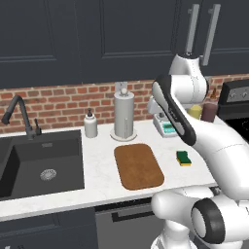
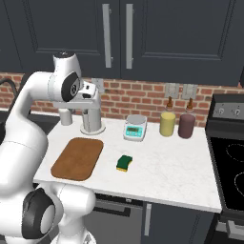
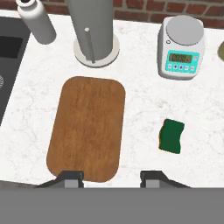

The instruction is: Pick up the sponge from the counter and clean the cutting board by briefly scrubbing or pressing down on the cutting board. Once finished, release the sponge.

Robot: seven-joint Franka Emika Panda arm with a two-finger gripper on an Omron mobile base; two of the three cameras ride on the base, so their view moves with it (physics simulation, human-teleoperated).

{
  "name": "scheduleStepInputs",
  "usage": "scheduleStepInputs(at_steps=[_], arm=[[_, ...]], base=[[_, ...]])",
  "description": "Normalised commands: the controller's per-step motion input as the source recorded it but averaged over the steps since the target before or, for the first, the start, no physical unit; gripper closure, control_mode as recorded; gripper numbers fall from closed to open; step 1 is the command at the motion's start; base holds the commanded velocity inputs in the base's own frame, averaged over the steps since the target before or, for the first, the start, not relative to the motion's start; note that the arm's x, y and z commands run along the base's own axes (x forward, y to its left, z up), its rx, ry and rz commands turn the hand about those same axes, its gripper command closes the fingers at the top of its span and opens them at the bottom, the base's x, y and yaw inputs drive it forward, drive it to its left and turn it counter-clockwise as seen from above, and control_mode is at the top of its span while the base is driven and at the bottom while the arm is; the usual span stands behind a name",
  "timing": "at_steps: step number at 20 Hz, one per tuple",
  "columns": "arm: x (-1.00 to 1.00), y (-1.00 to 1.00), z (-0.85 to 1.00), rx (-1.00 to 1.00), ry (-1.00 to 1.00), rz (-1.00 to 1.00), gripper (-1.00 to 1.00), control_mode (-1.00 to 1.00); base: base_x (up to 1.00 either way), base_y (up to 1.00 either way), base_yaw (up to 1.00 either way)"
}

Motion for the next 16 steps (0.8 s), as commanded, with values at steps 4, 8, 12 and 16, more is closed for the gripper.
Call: scheduleStepInputs(at_steps=[4, 8, 12, 16], arm=[[-0.01, 0.03, -0.02, 0.0, 0.0, 0.0, -1.0, -1.0], [0.0, 0.14, -0.06, -0.01, 0.01, 0.02, -1.0, -1.0], [-0.19, 0.0, -0.42, 0.0, -0.01, -0.03, -1.0, -1.0], [-0.16, -0.15, -0.58, 0.0, 0.0, -0.09, -1.0, -1.0]], base=[[0.0, 0.0, 0.0], [0.0, 0.0, 0.0], [0.0, 0.0, 0.0], [0.0, 0.0, 0.0]])
